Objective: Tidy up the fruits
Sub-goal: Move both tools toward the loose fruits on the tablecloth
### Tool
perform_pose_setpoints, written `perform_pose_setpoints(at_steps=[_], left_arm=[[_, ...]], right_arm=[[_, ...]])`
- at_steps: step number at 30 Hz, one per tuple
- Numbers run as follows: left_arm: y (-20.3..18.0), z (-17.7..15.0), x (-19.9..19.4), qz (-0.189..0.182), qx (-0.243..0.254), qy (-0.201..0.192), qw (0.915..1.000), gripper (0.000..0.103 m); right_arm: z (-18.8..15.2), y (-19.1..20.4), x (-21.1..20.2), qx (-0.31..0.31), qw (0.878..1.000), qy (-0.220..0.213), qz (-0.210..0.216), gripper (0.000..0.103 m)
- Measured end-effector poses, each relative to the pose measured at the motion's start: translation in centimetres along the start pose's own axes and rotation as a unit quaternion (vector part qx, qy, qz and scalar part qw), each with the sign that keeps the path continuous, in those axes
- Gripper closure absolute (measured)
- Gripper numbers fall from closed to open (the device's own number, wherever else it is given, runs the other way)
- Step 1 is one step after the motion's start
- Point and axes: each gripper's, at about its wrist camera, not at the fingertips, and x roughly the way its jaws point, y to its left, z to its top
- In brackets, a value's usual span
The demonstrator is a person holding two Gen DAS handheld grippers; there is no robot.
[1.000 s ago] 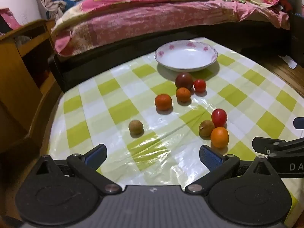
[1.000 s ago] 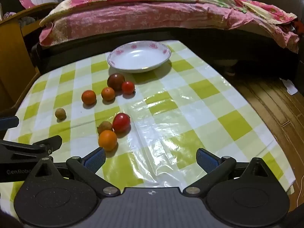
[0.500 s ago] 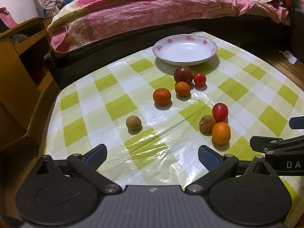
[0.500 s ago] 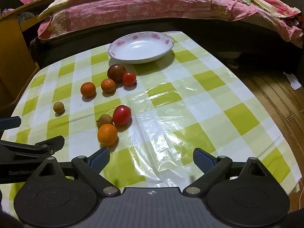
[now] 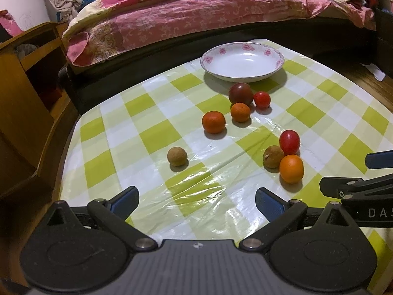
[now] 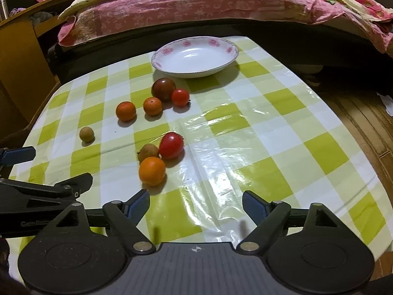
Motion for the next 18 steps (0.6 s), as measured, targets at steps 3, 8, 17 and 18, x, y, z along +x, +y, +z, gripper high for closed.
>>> perform_pose_setpoints(at_steps=[3, 8, 17, 18], left_arm=[[0.4, 0.0, 0.1, -0.001, 0.001, 0.0, 1.0, 0.0], [0.4, -0.1, 0.1, 0.007, 0.028, -0.006, 0.9996, 0.0], [1.8, 1.2, 1.2, -0.016, 0.048, -0.022, 0.9984, 0.0], [2.2, 1.3, 1.8, -0.02, 0.046, -0.014, 0.9987, 0.0]], right_arm=[[0.2, 0.3, 0.2, -0.002, 1.0, 0.003, 0.011, 0.028], [0.8, 0.9, 0.9, -0.014, 0.999, 0.009, 0.031, 0.038], [2.5, 1.8, 2.9, -0.025, 0.997, 0.036, 0.064, 0.047], [2.6, 2.0, 3.2, -0.028, 0.997, 0.04, 0.066, 0.049]])
